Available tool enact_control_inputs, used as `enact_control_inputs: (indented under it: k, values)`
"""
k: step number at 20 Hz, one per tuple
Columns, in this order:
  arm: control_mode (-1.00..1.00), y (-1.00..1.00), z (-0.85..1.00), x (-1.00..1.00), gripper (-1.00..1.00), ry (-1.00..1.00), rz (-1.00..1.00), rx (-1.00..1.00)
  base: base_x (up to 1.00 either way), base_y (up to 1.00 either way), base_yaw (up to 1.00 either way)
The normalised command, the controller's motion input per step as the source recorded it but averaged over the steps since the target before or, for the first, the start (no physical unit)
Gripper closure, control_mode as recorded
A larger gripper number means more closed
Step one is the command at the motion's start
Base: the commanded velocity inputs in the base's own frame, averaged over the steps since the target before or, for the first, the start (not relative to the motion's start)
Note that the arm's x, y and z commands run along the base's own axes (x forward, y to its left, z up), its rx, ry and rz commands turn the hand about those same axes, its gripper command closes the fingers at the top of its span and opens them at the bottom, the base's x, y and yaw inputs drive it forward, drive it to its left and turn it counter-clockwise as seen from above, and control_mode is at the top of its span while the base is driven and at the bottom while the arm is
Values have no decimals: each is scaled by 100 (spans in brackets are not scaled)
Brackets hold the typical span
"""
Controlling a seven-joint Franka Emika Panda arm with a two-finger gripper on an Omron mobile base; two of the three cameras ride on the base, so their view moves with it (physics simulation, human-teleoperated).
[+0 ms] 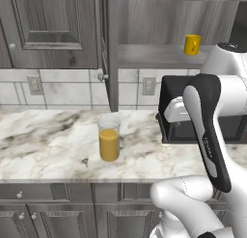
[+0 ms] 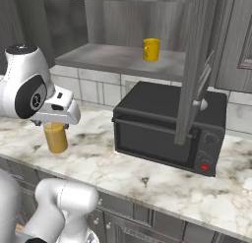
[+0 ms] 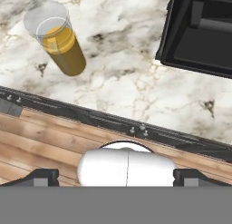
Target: There is a tray on the dining counter. Grab the cup, mug, and pitcher and place them on the tray. The pitcher may be placed next to the tray if it cannot fit the tray.
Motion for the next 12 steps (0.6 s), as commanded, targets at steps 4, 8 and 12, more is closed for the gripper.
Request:
enact_control_inputs:
  k: [4, 8, 12]
  values:
    - [-100, 0, -3, 3, -100, 0, 0, 0, 0, 6, 0]
    - [-100, 18, -32, 26, -100, 0, 1, 0, 0, 0, 0]
    - [-100, 52, -73, 38, -100, 0, 9, -4, 0, 0, 0]
